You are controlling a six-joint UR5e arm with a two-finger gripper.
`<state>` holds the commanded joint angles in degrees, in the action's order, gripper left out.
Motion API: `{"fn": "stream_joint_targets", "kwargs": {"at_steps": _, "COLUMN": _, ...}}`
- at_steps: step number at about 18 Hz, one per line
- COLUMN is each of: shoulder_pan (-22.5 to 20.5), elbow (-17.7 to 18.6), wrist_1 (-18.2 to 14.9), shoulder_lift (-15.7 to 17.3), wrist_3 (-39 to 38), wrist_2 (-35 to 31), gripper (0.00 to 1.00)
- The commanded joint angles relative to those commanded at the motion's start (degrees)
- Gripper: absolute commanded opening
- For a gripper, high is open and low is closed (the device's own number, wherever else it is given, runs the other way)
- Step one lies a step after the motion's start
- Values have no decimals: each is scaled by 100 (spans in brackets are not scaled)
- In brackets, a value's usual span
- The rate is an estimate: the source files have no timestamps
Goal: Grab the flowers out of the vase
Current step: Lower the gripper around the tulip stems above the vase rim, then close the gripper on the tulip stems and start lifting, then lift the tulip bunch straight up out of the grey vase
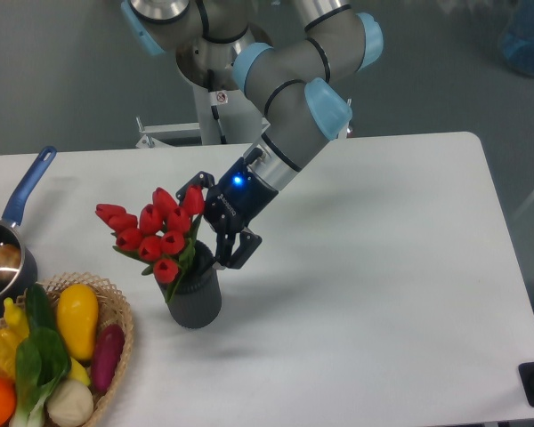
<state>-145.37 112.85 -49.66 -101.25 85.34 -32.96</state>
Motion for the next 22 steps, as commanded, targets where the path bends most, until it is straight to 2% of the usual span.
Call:
{"fn": "stream_joint_targets", "kwargs": {"at_steps": 2, "shoulder_pan": 9, "elbow": 0, "wrist_1": 0, "shoulder_lift": 0, "wrist_3": -9, "wrist_2": -9, "gripper": 34}}
{"fn": "stream_joint_targets", "kwargs": {"at_steps": 4, "shoulder_pan": 9, "elbow": 0, "wrist_1": 0, "shoulder_lift": 0, "wrist_3": -9, "wrist_2": -9, "gripper": 5}}
{"fn": "stream_joint_targets", "kwargs": {"at_steps": 5, "shoulder_pan": 0, "elbow": -9, "wrist_1": 9, "shoulder_lift": 9, "wrist_3": -9, "wrist_2": 9, "gripper": 0}}
{"fn": "stream_joint_targets", "kwargs": {"at_steps": 10, "shoulder_pan": -79, "elbow": -9, "wrist_1": 0, "shoulder_lift": 281, "wrist_3": -140, "wrist_2": 368, "gripper": 0}}
{"fn": "stream_joint_targets", "kwargs": {"at_steps": 15, "shoulder_pan": -123, "elbow": -96, "wrist_1": -9, "shoulder_lift": 720, "wrist_3": -877, "wrist_2": 641, "gripper": 0}}
{"fn": "stream_joint_targets", "kwargs": {"at_steps": 22, "shoulder_pan": -342, "elbow": -597, "wrist_1": -202, "shoulder_lift": 1300, "wrist_3": -1564, "wrist_2": 677, "gripper": 0}}
